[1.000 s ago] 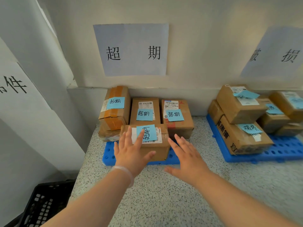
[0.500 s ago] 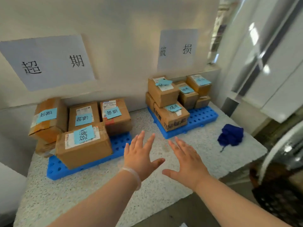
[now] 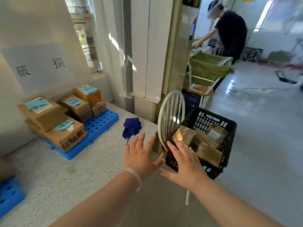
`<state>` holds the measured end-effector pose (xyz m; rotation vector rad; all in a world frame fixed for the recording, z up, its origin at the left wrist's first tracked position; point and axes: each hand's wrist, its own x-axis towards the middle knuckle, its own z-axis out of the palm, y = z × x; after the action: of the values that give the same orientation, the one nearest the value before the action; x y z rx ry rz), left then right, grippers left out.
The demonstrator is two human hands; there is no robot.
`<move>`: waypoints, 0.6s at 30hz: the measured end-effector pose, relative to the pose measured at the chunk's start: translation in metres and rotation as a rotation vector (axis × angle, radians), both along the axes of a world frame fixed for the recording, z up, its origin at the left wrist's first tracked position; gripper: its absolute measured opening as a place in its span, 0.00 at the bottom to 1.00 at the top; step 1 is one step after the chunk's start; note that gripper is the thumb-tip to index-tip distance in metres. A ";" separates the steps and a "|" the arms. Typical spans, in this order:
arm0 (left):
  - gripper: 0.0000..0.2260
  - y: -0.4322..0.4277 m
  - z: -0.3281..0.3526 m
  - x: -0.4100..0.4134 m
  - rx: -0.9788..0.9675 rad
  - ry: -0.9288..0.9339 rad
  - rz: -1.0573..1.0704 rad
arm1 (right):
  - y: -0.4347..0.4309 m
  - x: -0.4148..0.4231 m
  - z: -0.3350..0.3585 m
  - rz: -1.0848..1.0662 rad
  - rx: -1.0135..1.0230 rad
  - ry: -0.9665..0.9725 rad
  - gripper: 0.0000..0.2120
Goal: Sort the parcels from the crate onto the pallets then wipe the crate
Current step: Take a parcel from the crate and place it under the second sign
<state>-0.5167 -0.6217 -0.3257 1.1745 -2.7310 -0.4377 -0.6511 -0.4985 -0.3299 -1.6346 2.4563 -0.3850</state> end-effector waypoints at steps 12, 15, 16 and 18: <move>0.39 0.033 -0.023 -0.136 0.074 -0.045 -0.221 | 0.072 -0.101 -0.024 -0.365 0.042 -0.157 0.47; 0.39 0.025 -0.039 -0.162 0.122 -0.074 -0.257 | 0.069 -0.124 -0.032 -0.442 0.068 -0.216 0.47; 0.39 0.020 -0.045 -0.170 0.137 -0.080 -0.270 | 0.066 -0.132 -0.034 -0.463 0.078 -0.231 0.47; 0.39 0.005 -0.053 -0.188 0.155 -0.093 -0.297 | 0.056 -0.148 -0.040 -0.507 0.095 -0.260 0.47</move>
<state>-0.7052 -0.6167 -0.3790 0.8368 -3.0124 -0.6548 -0.7992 -0.4422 -0.3698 -0.8453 2.6042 -0.4974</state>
